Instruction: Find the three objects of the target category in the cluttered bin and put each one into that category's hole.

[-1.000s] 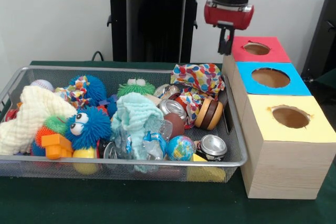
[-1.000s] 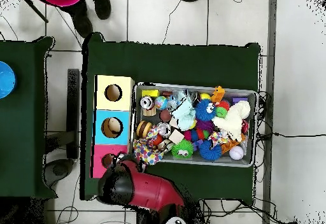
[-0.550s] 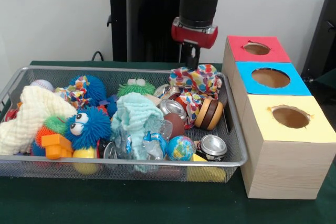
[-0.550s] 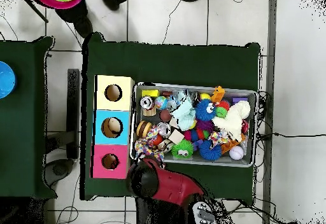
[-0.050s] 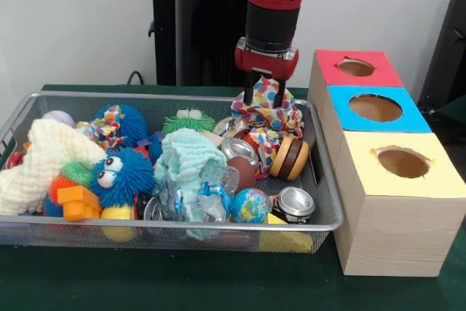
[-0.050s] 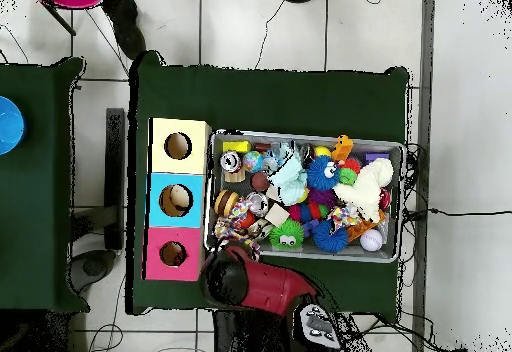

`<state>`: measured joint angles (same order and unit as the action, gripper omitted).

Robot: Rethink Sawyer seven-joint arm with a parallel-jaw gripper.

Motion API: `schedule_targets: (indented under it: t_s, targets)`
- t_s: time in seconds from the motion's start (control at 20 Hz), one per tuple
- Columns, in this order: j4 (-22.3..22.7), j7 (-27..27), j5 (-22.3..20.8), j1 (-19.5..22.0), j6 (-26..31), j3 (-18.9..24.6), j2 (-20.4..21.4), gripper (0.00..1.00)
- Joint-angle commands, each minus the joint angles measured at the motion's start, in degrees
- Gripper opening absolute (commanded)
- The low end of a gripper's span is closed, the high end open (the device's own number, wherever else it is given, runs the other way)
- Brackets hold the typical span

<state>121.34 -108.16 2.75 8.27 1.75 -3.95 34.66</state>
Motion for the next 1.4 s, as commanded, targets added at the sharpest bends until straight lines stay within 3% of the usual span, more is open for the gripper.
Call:
schedule_targets:
  t_s: [0.05, 0.25, 0.55, 0.95, 1.4]
  targets:
    - [-6.10, -7.29, -0.18, -1.66, -2.58, 0.87, -3.39, 1.00]
    - [-5.83, -8.08, 0.31, -1.88, -2.91, 1.36, -3.70, 1.00]
    - [-6.12, -9.80, 0.78, -2.60, -7.61, 1.48, -7.55, 1.00]
    - [-7.23, -10.31, 2.38, -6.02, -13.84, -2.35, -10.80, 1.00]
    - [-5.10, -6.09, -1.43, -4.99, -12.27, -7.43, -5.02, 1.00]
